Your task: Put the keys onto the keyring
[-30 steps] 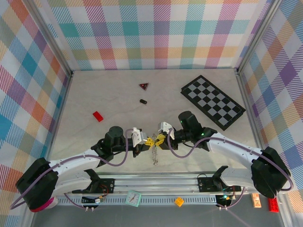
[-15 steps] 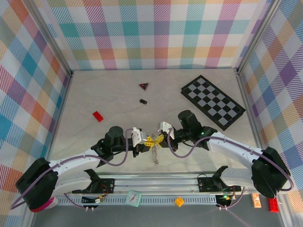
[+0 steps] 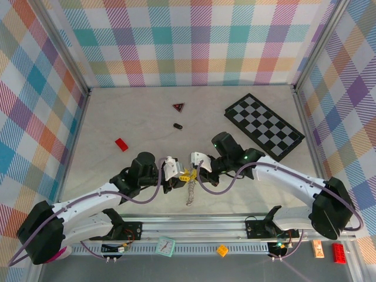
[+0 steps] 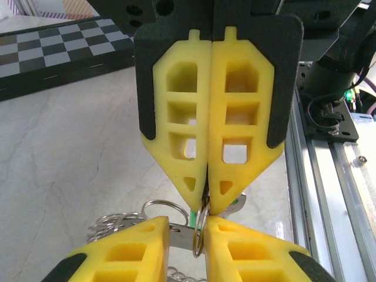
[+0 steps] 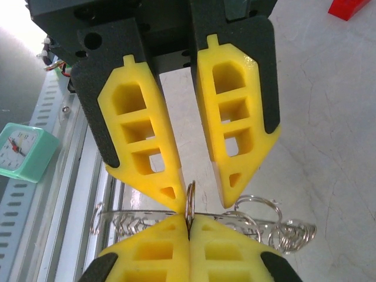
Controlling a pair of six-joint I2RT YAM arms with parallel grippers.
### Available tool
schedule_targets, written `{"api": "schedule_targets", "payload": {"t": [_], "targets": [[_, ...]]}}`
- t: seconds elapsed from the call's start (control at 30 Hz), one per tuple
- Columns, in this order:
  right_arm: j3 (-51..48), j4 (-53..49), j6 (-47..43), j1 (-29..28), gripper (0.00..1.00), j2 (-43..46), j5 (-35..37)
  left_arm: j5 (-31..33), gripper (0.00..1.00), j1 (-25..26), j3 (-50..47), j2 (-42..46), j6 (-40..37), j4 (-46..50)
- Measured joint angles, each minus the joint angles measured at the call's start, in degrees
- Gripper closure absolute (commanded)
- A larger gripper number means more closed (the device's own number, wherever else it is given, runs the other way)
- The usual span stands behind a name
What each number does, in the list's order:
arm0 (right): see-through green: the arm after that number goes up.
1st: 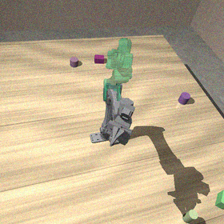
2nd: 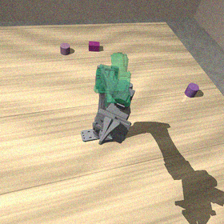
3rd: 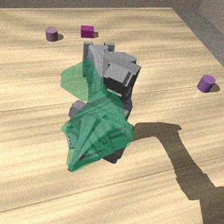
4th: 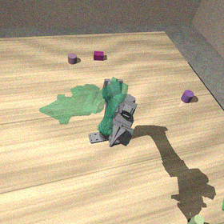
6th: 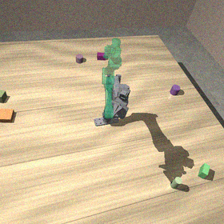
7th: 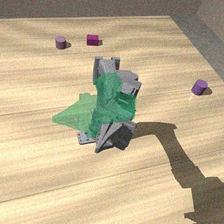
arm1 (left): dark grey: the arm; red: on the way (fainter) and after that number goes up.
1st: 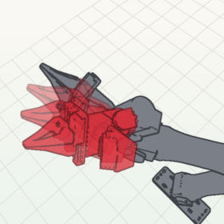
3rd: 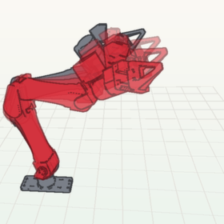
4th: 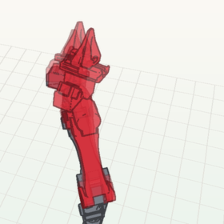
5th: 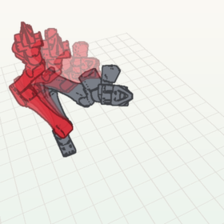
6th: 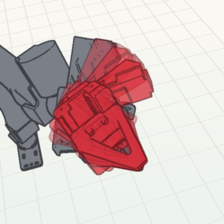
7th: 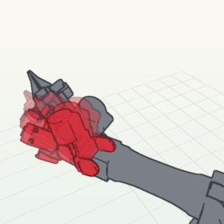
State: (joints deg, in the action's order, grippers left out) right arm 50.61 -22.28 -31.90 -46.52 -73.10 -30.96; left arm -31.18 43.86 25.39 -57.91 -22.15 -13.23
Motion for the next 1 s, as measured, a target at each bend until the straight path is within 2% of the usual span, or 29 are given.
{"api": "schedule_targets", "payload": {"t": [0.13,0.33,0.47,0.53,0.7,1.0], "targets": [[1.8,-2.3,-0.8,-0.7,1.00,-1.2,1.3,-0.4,0.87,0.0,0.9,-0.8,-1.0,1.9],[2.9,-3.3,-1.4,-1.2,1.00,-2.2,2.7,-1.2,1.00,0.1,1.1,-1.3,-2.0,3.2],[2.1,-2.3,-0.3,-1.0,0.83,-1.5,2.9,-1.2,1.00,0.1,1.1,-1.2,-1.9,3.0],[0.5,-0.6,1.0,-0.2,0.77,0.1,2.3,-1.1,1.00,0.3,1.1,-1.1,-1.9,2.8],[-2.9,0.8,4.0,1.0,0.73,4.1,1.5,-1.0,1.00,0.3,0.0,-1.1,-1.3,0.6],[-5.0,3.3,6.0,1.2,0.70,4.7,1.7,-1.1,1.00,0.3,-0.9,-0.5,-1.0,-0.9]]}}
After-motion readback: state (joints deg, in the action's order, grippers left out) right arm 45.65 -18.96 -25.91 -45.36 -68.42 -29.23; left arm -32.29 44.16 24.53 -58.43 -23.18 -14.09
